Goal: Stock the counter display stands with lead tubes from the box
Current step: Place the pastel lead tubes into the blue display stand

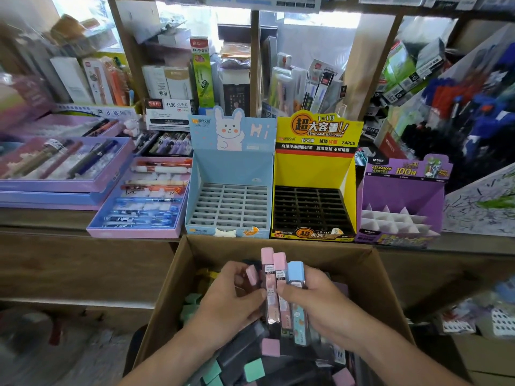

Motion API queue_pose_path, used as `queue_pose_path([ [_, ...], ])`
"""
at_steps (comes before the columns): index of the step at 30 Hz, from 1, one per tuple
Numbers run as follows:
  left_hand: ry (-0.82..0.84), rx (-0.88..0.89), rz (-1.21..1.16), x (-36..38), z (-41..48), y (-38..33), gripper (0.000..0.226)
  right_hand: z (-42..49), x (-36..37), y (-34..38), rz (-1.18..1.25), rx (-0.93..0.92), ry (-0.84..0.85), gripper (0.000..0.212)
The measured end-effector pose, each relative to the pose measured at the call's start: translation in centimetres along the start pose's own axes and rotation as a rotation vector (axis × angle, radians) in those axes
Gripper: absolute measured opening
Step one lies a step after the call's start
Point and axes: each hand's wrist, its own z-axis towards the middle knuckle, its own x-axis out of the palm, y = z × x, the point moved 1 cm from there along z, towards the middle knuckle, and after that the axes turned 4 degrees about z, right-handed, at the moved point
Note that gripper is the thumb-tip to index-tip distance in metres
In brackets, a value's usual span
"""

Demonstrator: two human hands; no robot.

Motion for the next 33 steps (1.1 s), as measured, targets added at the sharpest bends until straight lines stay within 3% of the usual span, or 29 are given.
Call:
queue_pose_path([
  [4, 0.008, 0.012, -0.035, -0.2, -0.4, 0.0, 0.038, -0.4, 0.6, 0.8, 0.044, -0.004, 0.004, 0.033],
  [9, 0.019, -0.020, -0.105, -0.3, -0.7, -0.3, 0.030, -0.6, 1.5, 1.7, 0.167, -0.003, 0.014, 0.031],
  [15, 0.185, -0.015, -0.214, -0.3, -1.3, -1.0, 0.028, -0.7, 2.3, 2.4, 0.246, 0.029, 0.060, 0.025],
  [21, 0.231, -0.010, -0.279, -0.8, -1.6, -2.3, 0.029, -0.8, 2.8, 3.4, 0.279, -0.008, 0.093, 0.024],
  [33, 0.158, 0.131, -0.335, -1.1, -2.2, -4.8, 0.028, 0.6, 4.3, 6.1, 0.350, -0.122, 0.079, 0.026],
])
